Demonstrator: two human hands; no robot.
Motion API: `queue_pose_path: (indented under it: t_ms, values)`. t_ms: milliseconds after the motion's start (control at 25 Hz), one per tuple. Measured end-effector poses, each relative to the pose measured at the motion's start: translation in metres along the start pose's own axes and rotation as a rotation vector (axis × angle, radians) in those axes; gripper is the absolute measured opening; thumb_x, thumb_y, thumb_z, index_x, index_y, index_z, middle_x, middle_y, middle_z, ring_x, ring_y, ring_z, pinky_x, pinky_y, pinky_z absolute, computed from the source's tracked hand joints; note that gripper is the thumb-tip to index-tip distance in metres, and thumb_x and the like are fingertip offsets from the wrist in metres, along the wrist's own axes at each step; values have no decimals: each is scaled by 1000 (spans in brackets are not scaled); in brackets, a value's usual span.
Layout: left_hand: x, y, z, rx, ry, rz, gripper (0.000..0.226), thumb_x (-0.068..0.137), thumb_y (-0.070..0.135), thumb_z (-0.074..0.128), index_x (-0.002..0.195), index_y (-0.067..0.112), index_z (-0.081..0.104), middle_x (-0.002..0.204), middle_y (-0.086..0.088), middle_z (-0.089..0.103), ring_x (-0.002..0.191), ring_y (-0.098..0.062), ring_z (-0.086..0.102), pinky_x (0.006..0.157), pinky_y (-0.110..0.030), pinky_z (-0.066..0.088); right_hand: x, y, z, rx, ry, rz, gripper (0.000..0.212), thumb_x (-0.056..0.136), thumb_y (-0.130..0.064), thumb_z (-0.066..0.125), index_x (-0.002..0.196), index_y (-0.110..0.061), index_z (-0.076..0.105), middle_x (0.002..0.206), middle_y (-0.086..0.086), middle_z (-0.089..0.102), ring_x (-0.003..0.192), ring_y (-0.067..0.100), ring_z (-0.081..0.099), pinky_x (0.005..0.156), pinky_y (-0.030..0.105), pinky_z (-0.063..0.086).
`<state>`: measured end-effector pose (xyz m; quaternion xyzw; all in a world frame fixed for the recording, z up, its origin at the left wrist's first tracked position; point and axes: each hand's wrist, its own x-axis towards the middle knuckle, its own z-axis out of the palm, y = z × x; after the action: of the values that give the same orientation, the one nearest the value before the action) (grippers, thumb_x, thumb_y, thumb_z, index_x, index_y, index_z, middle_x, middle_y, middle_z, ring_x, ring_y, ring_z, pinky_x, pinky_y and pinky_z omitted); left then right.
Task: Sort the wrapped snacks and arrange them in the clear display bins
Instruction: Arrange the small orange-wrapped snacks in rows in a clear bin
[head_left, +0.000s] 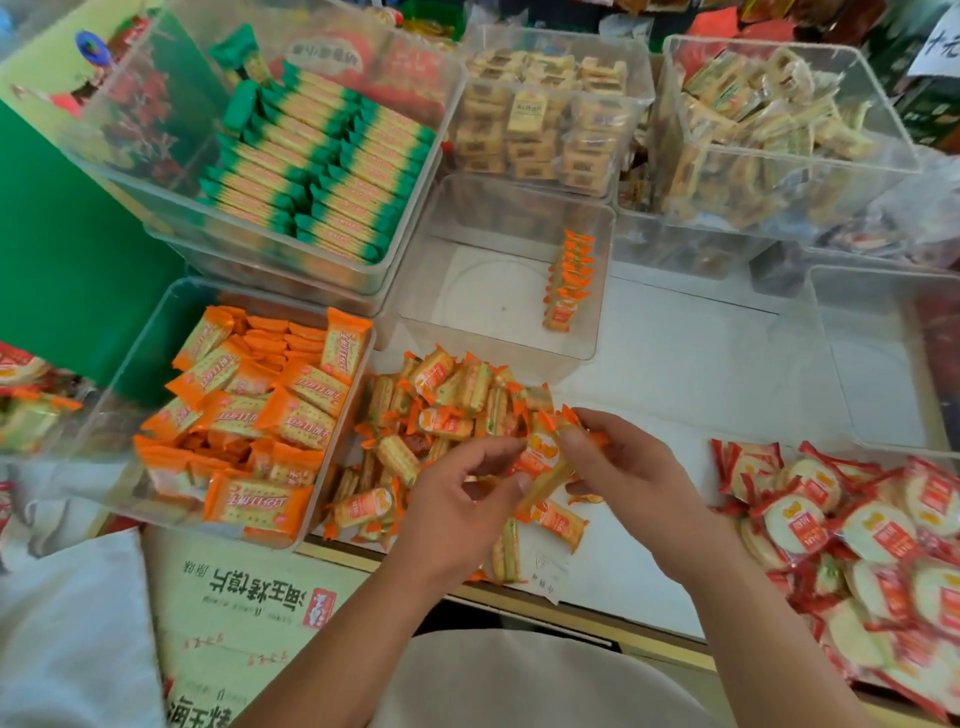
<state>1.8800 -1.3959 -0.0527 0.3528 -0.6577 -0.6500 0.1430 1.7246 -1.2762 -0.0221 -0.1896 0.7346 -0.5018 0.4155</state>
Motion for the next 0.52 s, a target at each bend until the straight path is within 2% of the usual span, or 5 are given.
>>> queue_pose_path:
  t_ms: [120,200,320,440,520]
  values:
    - [-9,-7,10,46,4,31,28,94,32,74,122,33,72,113,22,71,109,1,65,86,-22,56,-7,14,9,-97,-8,-35,36,84,-36,83,114,-44,66,97,-18,76,86,3,71,77,20,56]
    - [-13,-20,17,82,-14,39,31,97,31,70,128,30,70,117,19,68,110,-1,63,83,-17,54,-8,24,11,-90,55,-23,34,83,-31,84,109,-46,66,94,-20,76,84,1,70,75,16,54]
    - [-20,-61,14,157,-25,-130,26,100,28,66,126,28,68,116,16,68,108,-4,65,89,-26,57,-11,42,9,-124,141,30,38,78,-38,87,111,-42,67,91,-17,76,83,2,70,75,18,53]
    - [-15,-102,0,334,168,-268,16,95,27,69,110,28,64,103,15,67,98,-11,66,85,-30,56,-15,54,2,-144,204,105,49,77,-44,87,121,-34,66,91,-11,74,82,1,68,74,20,50]
    - [0,-117,-5,383,278,-316,34,91,35,73,121,24,60,105,10,64,98,-14,65,84,-35,56,-17,57,-2,-144,225,124,49,76,-46,87,119,-32,67,89,-10,74,80,2,66,74,22,49]
